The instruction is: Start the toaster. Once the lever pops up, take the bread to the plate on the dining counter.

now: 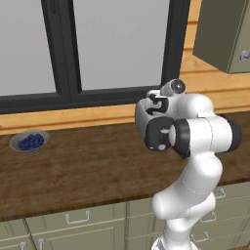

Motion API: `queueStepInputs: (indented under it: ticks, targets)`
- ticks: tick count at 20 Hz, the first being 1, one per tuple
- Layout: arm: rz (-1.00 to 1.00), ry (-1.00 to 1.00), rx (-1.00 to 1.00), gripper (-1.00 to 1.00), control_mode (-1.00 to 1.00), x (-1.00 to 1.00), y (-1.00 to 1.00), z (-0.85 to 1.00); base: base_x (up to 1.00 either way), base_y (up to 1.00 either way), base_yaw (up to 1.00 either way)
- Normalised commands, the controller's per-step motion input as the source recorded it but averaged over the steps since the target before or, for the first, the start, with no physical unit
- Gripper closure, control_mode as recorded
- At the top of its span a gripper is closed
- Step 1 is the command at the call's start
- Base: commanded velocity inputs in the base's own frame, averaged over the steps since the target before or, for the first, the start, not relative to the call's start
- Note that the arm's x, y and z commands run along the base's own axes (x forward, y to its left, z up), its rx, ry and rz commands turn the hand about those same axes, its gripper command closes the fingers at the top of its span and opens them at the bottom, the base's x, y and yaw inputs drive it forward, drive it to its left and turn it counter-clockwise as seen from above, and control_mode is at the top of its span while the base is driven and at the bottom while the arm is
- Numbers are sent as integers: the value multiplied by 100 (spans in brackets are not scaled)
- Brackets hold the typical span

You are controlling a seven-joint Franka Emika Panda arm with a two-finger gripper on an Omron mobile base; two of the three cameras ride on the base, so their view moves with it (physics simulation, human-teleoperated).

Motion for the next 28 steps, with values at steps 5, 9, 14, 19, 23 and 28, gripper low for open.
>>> queueStepInputs:
  ticks: [5, 9, 14, 19, 23, 28]
  targets:
    - [-7, -22, 4, 100, -100, 0, 0, 100, 0, 0, 0]
    - [0, -6, 11, 100, -100, -3, 0, 100, 0, 0, 0]
    - [3, 13, 14, 100, -100, -63, 0, 100, 0, 0, 0]
    - [3, 9, -5, 100, -100, -100, 0, 39, 0, 0, 0]
    - [8, 3, -16, 100, -100, -100, 3, 23, 0, 0, 0]
    - [10, 9, -20, 100, -100, -100, 4, 17, 0, 0, 0]
